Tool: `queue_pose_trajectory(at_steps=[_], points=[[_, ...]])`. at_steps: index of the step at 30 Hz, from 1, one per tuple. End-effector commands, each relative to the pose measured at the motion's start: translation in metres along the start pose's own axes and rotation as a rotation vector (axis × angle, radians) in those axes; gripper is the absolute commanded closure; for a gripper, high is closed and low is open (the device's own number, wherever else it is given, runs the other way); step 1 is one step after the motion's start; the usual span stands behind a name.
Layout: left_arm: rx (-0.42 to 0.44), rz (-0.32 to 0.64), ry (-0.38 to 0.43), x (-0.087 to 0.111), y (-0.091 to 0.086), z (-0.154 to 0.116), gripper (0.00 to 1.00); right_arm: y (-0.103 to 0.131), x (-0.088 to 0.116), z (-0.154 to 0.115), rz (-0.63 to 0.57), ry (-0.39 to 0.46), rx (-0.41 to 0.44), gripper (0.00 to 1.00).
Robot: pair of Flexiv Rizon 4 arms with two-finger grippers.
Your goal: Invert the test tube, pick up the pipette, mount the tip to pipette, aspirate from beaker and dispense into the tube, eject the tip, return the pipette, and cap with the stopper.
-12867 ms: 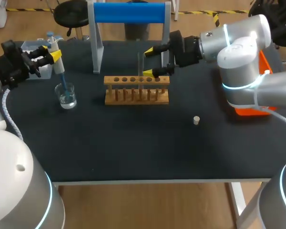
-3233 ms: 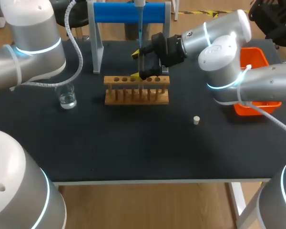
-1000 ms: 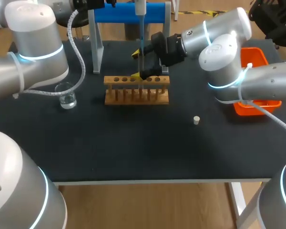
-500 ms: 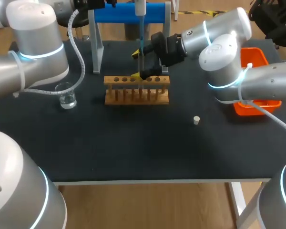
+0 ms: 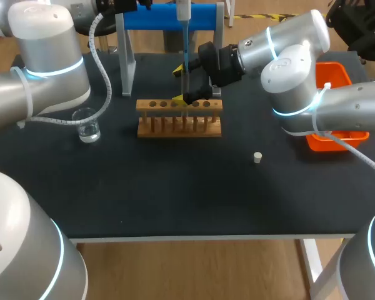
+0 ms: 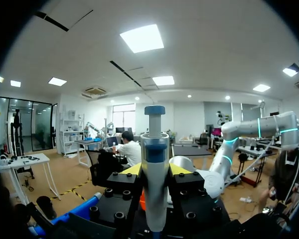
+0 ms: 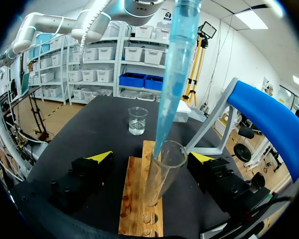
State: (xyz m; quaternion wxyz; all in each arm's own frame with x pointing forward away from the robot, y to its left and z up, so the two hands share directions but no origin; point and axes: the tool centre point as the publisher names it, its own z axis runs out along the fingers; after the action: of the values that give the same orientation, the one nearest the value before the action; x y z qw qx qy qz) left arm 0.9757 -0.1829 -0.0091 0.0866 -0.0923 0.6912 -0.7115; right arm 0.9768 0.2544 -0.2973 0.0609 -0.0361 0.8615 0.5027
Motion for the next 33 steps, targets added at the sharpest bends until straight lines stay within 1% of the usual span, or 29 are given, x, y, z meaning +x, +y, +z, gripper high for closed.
queue_pose_trajectory(at_steps=[1, 15, 23, 33], points=[[-0.002, 0.003, 0.000, 0.001, 0.000, -0.001, 1.00, 0.000, 0.000, -0.001, 0.000, 0.001, 0.001, 0.00], [-0.015, 0.028, 0.009, 0.004, -0.013, 0.001, 1.00, 0.000, 0.000, -0.001, 0.000, 0.001, 0.001, 0.00], [-0.020, 0.027, 0.008, 0.001, -0.012, 0.002, 1.00, 0.000, 0.000, -0.001, 0.000, 0.001, 0.001, 0.00], [-0.016, 0.018, 0.012, -0.003, -0.006, 0.003, 1.00, 0.000, 0.000, -0.001, 0.000, 0.001, 0.001, 0.00]])
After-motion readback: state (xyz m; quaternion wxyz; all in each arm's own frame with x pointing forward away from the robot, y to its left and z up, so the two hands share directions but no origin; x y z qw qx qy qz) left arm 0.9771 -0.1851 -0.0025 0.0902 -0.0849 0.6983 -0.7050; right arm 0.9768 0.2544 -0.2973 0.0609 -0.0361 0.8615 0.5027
